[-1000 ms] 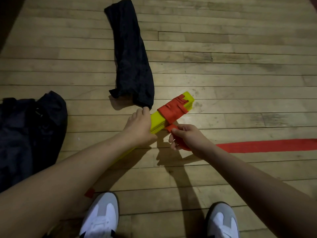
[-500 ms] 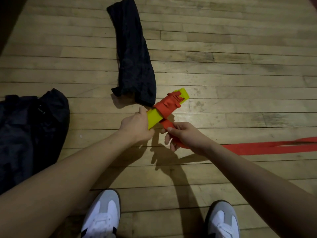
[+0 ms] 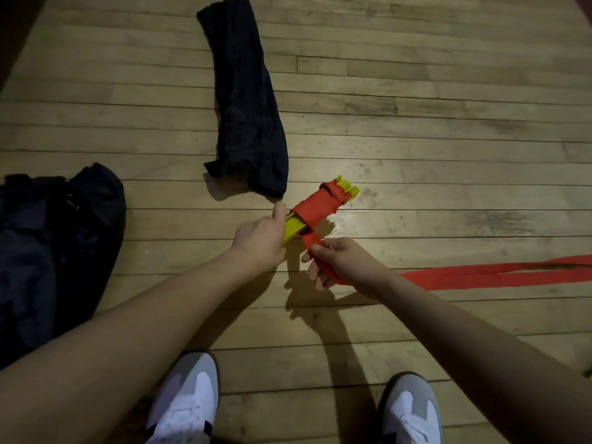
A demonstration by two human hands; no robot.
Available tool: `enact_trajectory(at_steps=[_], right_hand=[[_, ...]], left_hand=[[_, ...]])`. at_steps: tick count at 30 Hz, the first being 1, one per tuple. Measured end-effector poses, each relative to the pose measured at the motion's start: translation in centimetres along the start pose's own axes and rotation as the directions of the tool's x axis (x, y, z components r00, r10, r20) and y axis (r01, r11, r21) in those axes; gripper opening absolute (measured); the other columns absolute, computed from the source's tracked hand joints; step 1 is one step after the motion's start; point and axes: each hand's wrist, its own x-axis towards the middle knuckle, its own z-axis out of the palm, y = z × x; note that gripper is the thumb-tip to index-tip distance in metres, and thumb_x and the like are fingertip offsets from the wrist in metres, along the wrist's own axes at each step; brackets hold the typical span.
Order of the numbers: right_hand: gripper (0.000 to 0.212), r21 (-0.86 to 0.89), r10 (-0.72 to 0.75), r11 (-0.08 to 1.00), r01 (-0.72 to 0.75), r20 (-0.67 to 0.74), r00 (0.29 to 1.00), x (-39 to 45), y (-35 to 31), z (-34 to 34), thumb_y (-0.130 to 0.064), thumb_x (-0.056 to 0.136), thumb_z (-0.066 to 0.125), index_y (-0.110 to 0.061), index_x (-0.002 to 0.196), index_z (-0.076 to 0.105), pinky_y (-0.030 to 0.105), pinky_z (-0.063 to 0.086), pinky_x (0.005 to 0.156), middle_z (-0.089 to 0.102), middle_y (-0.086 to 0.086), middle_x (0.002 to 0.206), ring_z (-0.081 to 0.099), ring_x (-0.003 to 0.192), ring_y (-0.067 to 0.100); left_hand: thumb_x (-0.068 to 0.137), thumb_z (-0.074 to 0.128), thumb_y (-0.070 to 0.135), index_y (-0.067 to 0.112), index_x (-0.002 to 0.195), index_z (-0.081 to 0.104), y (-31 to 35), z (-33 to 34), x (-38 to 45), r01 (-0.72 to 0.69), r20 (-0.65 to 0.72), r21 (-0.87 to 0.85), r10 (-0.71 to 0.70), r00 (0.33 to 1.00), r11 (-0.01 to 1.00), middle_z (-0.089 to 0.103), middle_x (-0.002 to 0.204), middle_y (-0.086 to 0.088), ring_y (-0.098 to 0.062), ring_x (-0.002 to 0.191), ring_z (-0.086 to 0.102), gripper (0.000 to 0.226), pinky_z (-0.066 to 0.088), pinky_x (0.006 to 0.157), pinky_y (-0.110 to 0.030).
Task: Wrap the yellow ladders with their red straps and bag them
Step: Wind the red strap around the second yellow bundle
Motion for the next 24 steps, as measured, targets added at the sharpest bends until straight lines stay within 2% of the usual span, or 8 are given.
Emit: enact_trajectory(at_steps=[2, 6, 9, 11, 13, 17, 20, 24], right_hand=[[0.024, 0.007, -0.004, 1.000, 0.004, -0.019, 1.000, -0.1, 0.2, -0.4, -0.017, 0.104, 0.039, -0.002, 0.098, 0.056, 0.022, 0.047, 0.048, 0.063, 0.008, 0.065, 0.060, 0.050, 0.017], [0.021, 0.114, -0.012, 0.993, 0.020, -0.068, 0.998, -0.1, 0.2, -1.6, -0.013, 0.103, 0.040, -0.002, 0.097, 0.056, 0.024, 0.049, 0.048, 0.063, 0.011, 0.069, 0.060, 0.051, 0.016], [0.020, 0.188, -0.002, 0.982, 0.020, -0.096, 0.995, 0.1, 0.3, -1.9, -0.011, 0.103, 0.039, -0.003, 0.092, 0.054, 0.024, 0.048, 0.047, 0.061, 0.011, 0.068, 0.059, 0.050, 0.017], [0.025, 0.208, 0.013, 0.978, 0.016, -0.138, 0.990, 0.4, 0.6, -2.1, -0.008, 0.102, 0.039, -0.003, 0.084, 0.054, 0.024, 0.048, 0.047, 0.060, 0.012, 0.068, 0.058, 0.049, 0.016], [0.030, 0.217, 0.028, 0.976, 0.010, -0.171, 0.985, 0.9, 1.1, -2.5, -0.005, 0.102, 0.038, -0.002, 0.076, 0.054, 0.023, 0.048, 0.047, 0.061, 0.011, 0.064, 0.058, 0.047, 0.014], [0.032, 0.203, 0.048, 0.979, -0.009, -0.187, 0.981, 1.5, 2.3, -2.9, -0.004, 0.101, 0.039, -0.003, 0.074, 0.055, 0.024, 0.050, 0.048, 0.064, 0.005, 0.059, 0.059, 0.047, 0.013], [0.034, 0.194, 0.043, 0.981, -0.006, -0.188, 0.981, 1.7, 2.4, -3.0, -0.003, 0.101, 0.039, -0.003, 0.071, 0.055, 0.023, 0.049, 0.047, 0.063, 0.004, 0.056, 0.057, 0.045, 0.012], [0.029, 0.064, 0.014, 0.998, -0.002, -0.192, 0.981, 2.1, 2.2, -2.6, -0.004, 0.101, 0.040, -0.004, 0.075, 0.055, 0.024, 0.047, 0.048, 0.061, 0.004, 0.057, 0.055, 0.043, 0.011]], left_hand=[[0.090, 0.058, 0.027, 0.012, 0.133, 0.020, 0.2, -0.1, 0.4, -0.064, -0.007, 0.096, 0.065, 0.998, 0.993, 0.056, 0.110, -0.012, -0.027, 0.090, 0.060, 0.060, 0.043, 0.065, -0.033], [0.090, 0.049, 0.033, 0.009, 0.135, 0.020, 1.4, -0.4, 1.4, -0.145, 0.071, 0.261, 0.131, 0.989, 0.954, 0.046, 0.121, -0.020, -0.037, 0.108, 0.050, 0.059, 0.036, 0.092, -0.043], [0.092, 0.050, 0.040, 0.010, 0.137, 0.016, 2.2, -0.4, 2.2, -0.138, 0.112, 0.234, 0.115, 0.987, 0.962, 0.038, 0.129, -0.019, -0.036, 0.117, 0.042, 0.064, 0.030, 0.099, -0.043], [0.091, 0.053, 0.049, 0.010, 0.141, 0.014, 2.3, 0.0, 2.5, -0.139, 0.131, 0.172, 0.117, 0.984, 0.975, 0.034, 0.134, -0.017, -0.034, 0.123, 0.038, 0.074, 0.029, 0.102, -0.042], [0.088, 0.057, 0.049, 0.009, 0.144, 0.013, 2.3, 0.5, 2.8, -0.152, 0.183, 0.089, 0.134, 0.974, 0.984, 0.034, 0.137, -0.016, -0.033, 0.126, 0.037, 0.081, 0.028, 0.105, -0.041], [0.086, 0.059, 0.043, 0.010, 0.134, 0.033, 1.5, 0.9, 2.5, -0.187, 0.295, 0.030, 0.170, 0.940, 0.982, 0.038, 0.126, -0.012, -0.029, 0.121, 0.037, 0.064, 0.028, 0.103, -0.038], [0.086, 0.062, 0.038, 0.014, 0.124, 0.046, 1.2, 0.7, 2.4, -0.179, 0.219, 0.021, 0.170, 0.961, 0.984, 0.043, 0.118, -0.009, -0.026, 0.114, 0.042, 0.048, 0.032, 0.097, -0.035], [0.084, 0.067, 0.031, 0.011, 0.123, 0.048, 1.5, 0.6, 2.7, -0.133, 0.061, 0.119, 0.127, 0.990, 0.984, 0.045, 0.120, -0.009, -0.025, 0.112, 0.043, 0.048, 0.038, 0.091, -0.033]])
